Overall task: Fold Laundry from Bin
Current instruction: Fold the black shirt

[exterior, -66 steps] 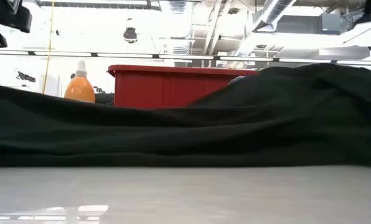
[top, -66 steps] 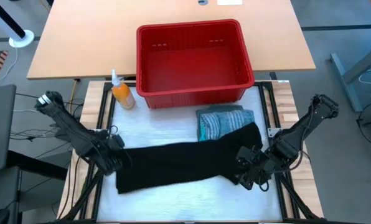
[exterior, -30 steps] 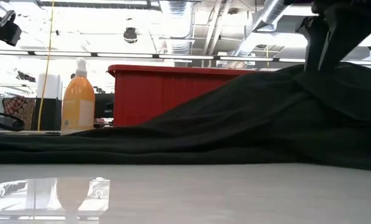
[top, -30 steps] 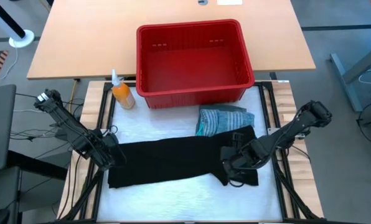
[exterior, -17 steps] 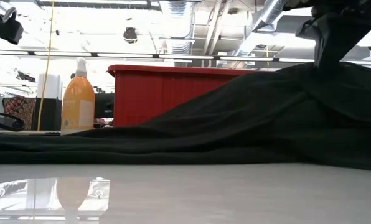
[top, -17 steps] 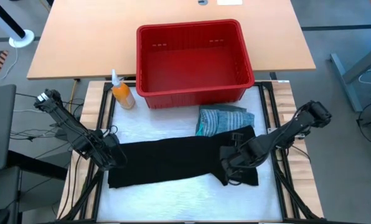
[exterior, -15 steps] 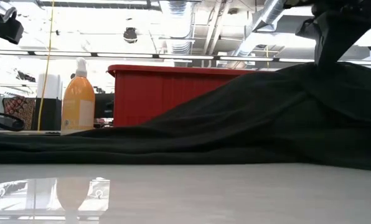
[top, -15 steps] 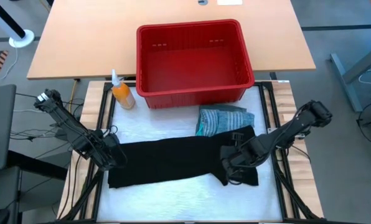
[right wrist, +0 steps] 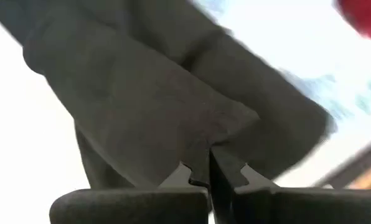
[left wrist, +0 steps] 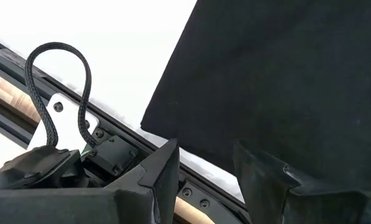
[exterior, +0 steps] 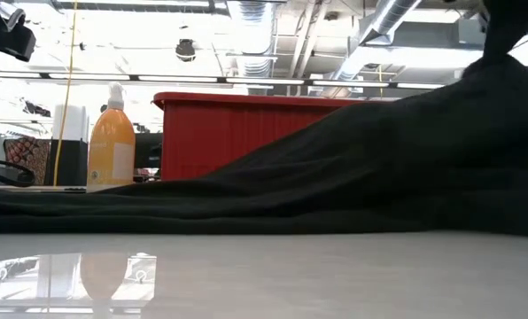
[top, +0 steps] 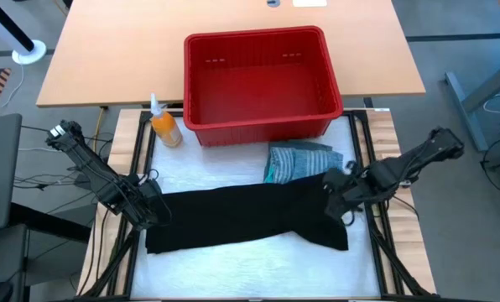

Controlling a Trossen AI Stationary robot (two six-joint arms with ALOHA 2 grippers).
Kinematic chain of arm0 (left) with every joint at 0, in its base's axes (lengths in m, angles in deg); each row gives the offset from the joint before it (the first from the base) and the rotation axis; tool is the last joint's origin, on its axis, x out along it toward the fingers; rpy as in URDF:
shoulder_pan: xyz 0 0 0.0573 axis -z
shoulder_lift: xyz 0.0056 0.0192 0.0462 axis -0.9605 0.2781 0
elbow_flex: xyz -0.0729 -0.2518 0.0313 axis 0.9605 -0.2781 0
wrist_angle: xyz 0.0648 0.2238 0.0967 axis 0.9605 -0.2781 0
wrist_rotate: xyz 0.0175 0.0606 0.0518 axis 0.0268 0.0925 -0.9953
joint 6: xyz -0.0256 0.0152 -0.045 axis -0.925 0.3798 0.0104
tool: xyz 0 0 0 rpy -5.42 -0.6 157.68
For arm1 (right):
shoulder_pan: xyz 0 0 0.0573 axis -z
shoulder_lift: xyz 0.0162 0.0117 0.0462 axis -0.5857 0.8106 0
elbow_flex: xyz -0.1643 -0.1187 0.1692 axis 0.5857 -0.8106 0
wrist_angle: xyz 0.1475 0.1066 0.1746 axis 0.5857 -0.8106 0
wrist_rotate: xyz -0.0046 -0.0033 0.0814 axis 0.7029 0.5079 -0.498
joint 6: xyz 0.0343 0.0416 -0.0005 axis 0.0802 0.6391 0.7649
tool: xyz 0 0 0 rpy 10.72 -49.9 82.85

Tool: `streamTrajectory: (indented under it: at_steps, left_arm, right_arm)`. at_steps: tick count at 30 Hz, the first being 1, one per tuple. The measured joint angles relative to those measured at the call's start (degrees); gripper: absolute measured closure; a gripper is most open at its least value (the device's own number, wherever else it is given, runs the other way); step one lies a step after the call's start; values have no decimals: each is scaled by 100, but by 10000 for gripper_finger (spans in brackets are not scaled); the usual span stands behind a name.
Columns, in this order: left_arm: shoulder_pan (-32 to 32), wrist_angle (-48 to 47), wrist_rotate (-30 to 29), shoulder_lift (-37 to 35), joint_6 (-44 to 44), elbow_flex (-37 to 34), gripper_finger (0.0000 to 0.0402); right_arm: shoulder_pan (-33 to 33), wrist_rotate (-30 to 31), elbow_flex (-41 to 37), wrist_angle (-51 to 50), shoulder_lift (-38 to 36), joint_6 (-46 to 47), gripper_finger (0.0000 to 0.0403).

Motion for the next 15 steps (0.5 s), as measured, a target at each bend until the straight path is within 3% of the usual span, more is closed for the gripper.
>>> streamTrajectory:
  at_steps: [4,10,15]
  left_arm:
    - [0,2,-2,0,-80,0,260]
    - [0,28,-30,0,-316,2,260]
    - [0,153,-67,0,-376,2,260]
  right_arm:
    - [102,-35,0,-380,-237,378,386]
    - [314,-130,2,-284,-138,201,384]
    - [410,-422,2,-333,96,199,354]
